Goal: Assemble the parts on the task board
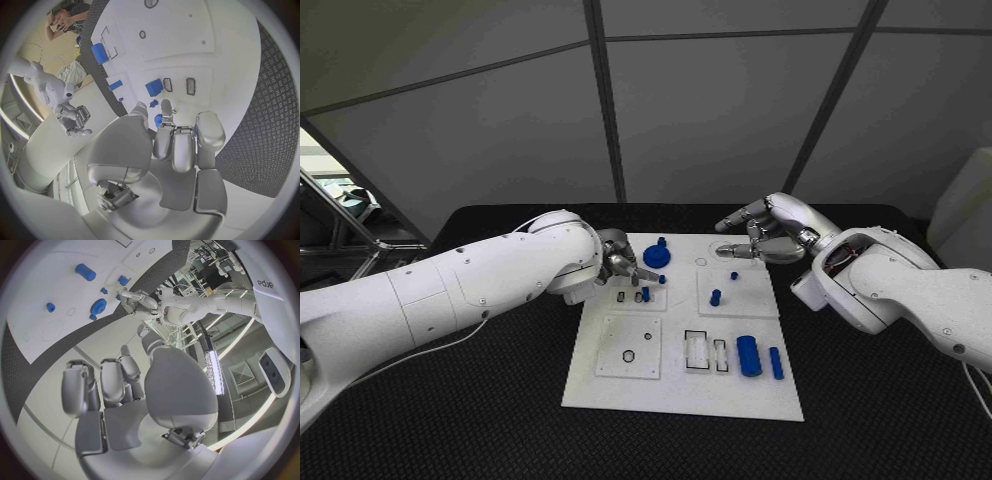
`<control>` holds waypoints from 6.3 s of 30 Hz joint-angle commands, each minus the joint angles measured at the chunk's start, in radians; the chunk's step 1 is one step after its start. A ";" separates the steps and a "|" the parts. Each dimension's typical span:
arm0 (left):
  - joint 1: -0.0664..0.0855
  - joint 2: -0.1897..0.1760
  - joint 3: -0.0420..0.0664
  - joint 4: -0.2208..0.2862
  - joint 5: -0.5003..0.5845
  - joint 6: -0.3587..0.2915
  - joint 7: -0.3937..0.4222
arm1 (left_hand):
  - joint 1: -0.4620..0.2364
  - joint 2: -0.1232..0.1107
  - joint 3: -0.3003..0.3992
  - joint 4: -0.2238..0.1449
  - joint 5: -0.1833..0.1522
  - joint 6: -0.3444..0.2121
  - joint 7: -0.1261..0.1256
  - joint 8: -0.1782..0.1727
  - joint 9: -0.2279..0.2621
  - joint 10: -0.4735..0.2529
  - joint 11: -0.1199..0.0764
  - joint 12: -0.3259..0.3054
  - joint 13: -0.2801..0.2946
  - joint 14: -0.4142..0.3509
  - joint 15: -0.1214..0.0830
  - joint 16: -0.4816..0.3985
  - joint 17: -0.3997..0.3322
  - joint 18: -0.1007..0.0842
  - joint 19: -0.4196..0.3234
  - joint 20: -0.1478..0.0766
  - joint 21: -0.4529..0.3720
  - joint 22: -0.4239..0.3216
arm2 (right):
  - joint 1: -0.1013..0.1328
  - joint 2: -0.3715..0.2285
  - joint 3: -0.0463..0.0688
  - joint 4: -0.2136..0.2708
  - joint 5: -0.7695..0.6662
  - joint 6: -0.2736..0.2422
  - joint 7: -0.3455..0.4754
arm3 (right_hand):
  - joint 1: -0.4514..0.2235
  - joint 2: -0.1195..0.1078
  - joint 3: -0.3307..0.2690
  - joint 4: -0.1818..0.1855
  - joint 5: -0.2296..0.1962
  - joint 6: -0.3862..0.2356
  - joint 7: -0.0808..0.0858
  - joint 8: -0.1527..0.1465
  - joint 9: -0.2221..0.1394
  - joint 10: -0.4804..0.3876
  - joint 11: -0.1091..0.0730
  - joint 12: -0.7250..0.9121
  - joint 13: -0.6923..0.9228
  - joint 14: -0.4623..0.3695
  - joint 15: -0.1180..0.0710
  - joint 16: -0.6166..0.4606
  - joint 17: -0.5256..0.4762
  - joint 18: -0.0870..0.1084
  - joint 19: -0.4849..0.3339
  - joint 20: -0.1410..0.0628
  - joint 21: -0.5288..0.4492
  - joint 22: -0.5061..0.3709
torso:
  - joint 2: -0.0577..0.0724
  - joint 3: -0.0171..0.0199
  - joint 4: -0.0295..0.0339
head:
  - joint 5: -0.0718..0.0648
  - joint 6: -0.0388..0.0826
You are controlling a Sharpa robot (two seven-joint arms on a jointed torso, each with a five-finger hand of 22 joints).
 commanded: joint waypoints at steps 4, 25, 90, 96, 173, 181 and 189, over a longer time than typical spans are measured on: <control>0.003 0.017 -0.005 -0.015 -0.013 0.069 -0.027 | -0.001 0.007 0.010 0.000 -0.004 -0.007 -0.004 -0.007 0.009 0.014 0.000 0.001 0.141 0.082 -0.004 0.005 0.194 -0.099 -0.003 0.002 0.005 0.003 | 0.002 0.003 0.001 -0.002 0.006 0.006 -0.010 | -0.012 0.001 -0.002 -0.002 0.004 0.009 -0.001 -0.003 0.001 0.003 -0.001 -0.002 0.000 0.012 -0.004 -0.004 0.000 0.015 -0.004 0.000 -0.005 0.037 | 0.000 -0.0004 0.0013 | 0.001 -0.004; 0.003 0.033 -0.013 -0.013 -0.013 0.085 -0.022 | 0.025 0.021 0.022 -0.004 -0.003 -0.007 -0.003 -0.017 0.039 0.016 0.001 0.003 0.149 0.084 -0.003 0.010 0.199 -0.100 -0.006 0.003 0.011 0.014 | 0.002 0.008 0.001 -0.016 0.003 0.009 -0.024 | -0.017 0.002 -0.003 -0.001 0.005 0.010 -0.001 -0.003 0.001 0.004 -0.002 -0.002 -0.001 0.013 -0.005 -0.005 0.001 0.016 -0.005 0.000 -0.008 0.035 | -0.001 -0.0005 0.0015 | 0.000 -0.014; -0.046 -0.086 -0.012 0.146 -0.088 -0.173 0.059 | 0.127 0.016 0.415 -0.267 0.382 0.026 -0.009 -0.121 0.264 0.043 -0.008 -0.001 0.185 0.094 -0.011 0.035 0.230 -0.110 0.020 -0.003 0.052 0.112 | 0.002 0.011 0.001 -0.052 -0.002 0.009 -0.018 | -0.023 0.007 -0.001 0.000 0.006 0.013 -0.001 -0.002 0.002 0.006 -0.002 0.000 0.002 0.014 -0.005 -0.005 0.003 0.016 -0.003 -0.001 -0.009 0.034 | -0.001 0.0002 0.0027 | 0.021 -0.028; -0.057 -0.080 -0.012 0.141 -0.144 -0.178 0.051 | 0.123 0.014 0.418 -0.270 0.383 0.029 -0.009 -0.122 0.266 0.044 -0.008 0.000 0.186 0.094 -0.011 0.037 0.232 -0.111 0.023 -0.003 0.055 0.118 | 0.002 0.010 0.001 -0.050 -0.002 0.009 -0.018 | -0.023 0.007 -0.001 0.000 0.006 0.013 -0.001 -0.002 0.002 0.006 -0.002 0.000 0.002 0.014 -0.005 -0.005 0.003 0.016 -0.003 -0.001 -0.009 0.034 | 0.000 -0.0007 0.0009 | 0.022 -0.029; -0.063 -0.041 -0.011 0.098 -0.169 -0.055 -0.023 | -0.044 -0.030 0.361 -0.202 0.327 0.094 -0.034 -0.148 0.331 0.065 -0.025 0.033 0.207 0.102 -0.025 0.063 0.257 -0.120 0.048 -0.015 0.078 0.169 | 0.002 0.018 0.001 -0.060 -0.002 0.018 -0.017 | -0.027 0.010 -0.001 0.000 0.005 0.013 -0.001 -0.003 0.002 0.009 -0.002 0.004 0.005 0.018 -0.006 0.003 0.016 0.013 0.003 -0.001 -0.003 0.043 | -0.001 0.0002 0.0021 | 0.017 -0.039; -0.063 -0.036 -0.011 0.089 -0.169 -0.051 -0.030 | -0.047 -0.029 0.323 -0.166 0.179 0.109 -0.037 -0.154 0.358 0.070 -0.027 0.044 0.214 0.104 -0.030 0.068 0.263 -0.122 0.055 -0.020 0.085 0.184 | 0.002 0.018 0.001 -0.060 -0.002 0.016 -0.016 | -0.029 0.010 -0.001 0.001 0.005 0.013 -0.001 -0.003 0.002 0.007 -0.002 0.002 0.001 0.017 -0.006 -0.001 0.011 0.015 0.001 -0.001 -0.007 0.038 | -0.001 0.0000 0.0018 | 0.018 -0.040; -0.063 -0.032 -0.011 0.084 -0.169 -0.053 -0.035 | -0.060 -0.029 0.279 -0.117 0.090 0.122 -0.037 -0.160 0.383 0.073 -0.027 0.051 0.218 0.104 -0.031 0.068 0.263 -0.124 0.061 -0.021 0.091 0.197 | 0.002 0.019 0.001 -0.061 -0.002 0.015 -0.016 | -0.032 0.010 -0.002 0.002 0.005 0.012 -0.001 -0.003 0.002 0.008 -0.002 0.001 0.001 0.018 -0.006 0.000 0.013 0.015 0.001 -0.001 -0.007 0.038 | -0.001 -0.0002 0.0023 | 0.017 -0.039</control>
